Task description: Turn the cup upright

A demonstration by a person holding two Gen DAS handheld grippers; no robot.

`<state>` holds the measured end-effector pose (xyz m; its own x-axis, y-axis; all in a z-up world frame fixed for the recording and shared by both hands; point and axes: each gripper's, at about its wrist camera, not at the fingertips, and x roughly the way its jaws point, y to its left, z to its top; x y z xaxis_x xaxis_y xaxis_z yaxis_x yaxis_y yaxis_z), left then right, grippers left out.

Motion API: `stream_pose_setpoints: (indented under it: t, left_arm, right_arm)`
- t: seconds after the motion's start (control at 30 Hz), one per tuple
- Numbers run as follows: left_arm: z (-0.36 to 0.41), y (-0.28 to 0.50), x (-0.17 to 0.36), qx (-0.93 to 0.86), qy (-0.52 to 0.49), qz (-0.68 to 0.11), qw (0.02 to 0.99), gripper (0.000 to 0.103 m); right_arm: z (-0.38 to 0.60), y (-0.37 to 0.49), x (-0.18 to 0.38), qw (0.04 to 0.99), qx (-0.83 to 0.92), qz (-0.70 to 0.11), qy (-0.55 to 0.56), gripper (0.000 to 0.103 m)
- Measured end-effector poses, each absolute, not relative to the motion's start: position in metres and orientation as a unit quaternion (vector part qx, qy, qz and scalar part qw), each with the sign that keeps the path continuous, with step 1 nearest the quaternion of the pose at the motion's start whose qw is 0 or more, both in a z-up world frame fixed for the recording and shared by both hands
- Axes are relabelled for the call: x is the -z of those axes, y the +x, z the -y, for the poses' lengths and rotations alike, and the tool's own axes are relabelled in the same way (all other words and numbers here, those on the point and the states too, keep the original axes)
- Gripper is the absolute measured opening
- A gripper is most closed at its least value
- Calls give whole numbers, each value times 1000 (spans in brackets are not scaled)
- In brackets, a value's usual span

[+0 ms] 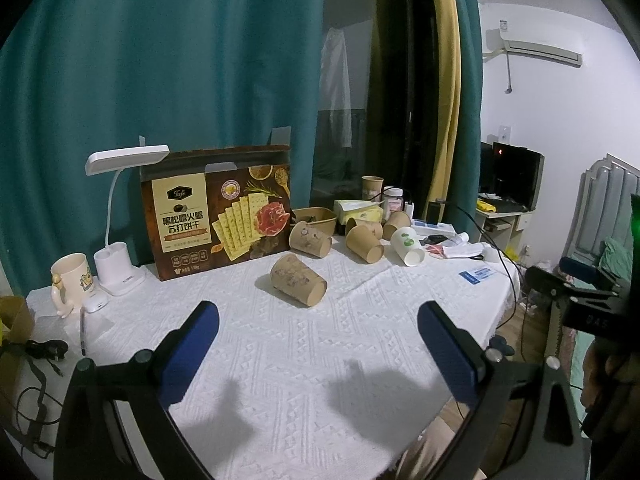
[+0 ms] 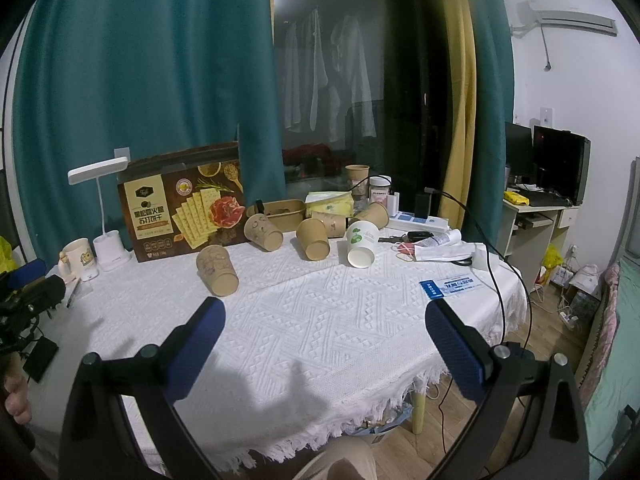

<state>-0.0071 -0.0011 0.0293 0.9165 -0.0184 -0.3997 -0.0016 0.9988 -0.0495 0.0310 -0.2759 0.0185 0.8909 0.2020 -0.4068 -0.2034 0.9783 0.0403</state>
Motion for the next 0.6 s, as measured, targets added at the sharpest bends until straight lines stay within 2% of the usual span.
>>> stream_pose_setpoints:
  t: [0.6]
  left_arm:
    - [2, -9, -28, 2, -24, -200, 979, 100]
  right_arm:
    - [276, 31, -19, 972, -104, -209, -1, 100]
